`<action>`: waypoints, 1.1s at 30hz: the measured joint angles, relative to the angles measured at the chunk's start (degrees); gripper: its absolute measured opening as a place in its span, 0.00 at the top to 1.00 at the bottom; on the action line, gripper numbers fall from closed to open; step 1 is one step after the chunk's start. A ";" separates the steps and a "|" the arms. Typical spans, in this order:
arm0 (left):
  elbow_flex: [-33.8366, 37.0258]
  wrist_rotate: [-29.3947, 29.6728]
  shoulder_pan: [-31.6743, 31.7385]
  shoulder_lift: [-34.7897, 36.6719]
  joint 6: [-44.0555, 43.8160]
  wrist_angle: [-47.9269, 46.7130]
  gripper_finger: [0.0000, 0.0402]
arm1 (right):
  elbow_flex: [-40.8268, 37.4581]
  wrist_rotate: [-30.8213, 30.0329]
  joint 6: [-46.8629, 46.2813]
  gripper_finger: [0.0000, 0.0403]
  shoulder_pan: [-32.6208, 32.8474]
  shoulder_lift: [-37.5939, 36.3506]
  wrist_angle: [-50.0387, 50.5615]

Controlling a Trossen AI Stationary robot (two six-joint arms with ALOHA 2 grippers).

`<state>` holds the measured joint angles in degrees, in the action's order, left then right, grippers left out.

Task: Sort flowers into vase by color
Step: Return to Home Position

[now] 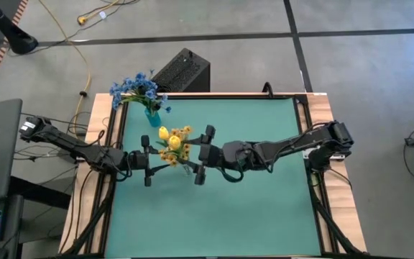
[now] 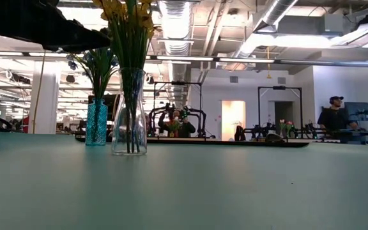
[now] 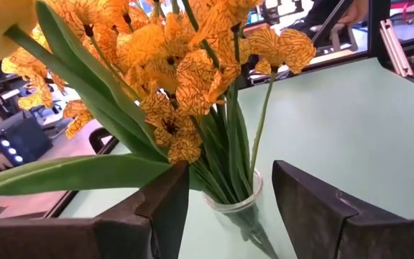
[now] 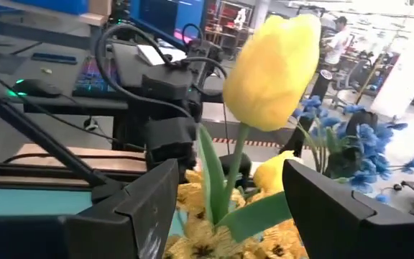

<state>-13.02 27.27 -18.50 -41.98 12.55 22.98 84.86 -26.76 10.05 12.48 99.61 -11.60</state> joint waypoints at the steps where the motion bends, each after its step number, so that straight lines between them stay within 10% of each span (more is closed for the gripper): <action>1: 0.00 0.00 0.00 0.00 -0.26 0.00 0.53 | 0.00 0.16 -0.37 0.31 -0.34 0.00 -0.01; 33: 0.04 0.09 0.00 -0.02 0.27 -0.09 0.53 | 0.02 2.40 3.95 0.71 -1.54 3.02 -7.19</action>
<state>-12.97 27.35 -18.50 -42.00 12.82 22.90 84.88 -24.36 14.00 10.94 102.63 -18.79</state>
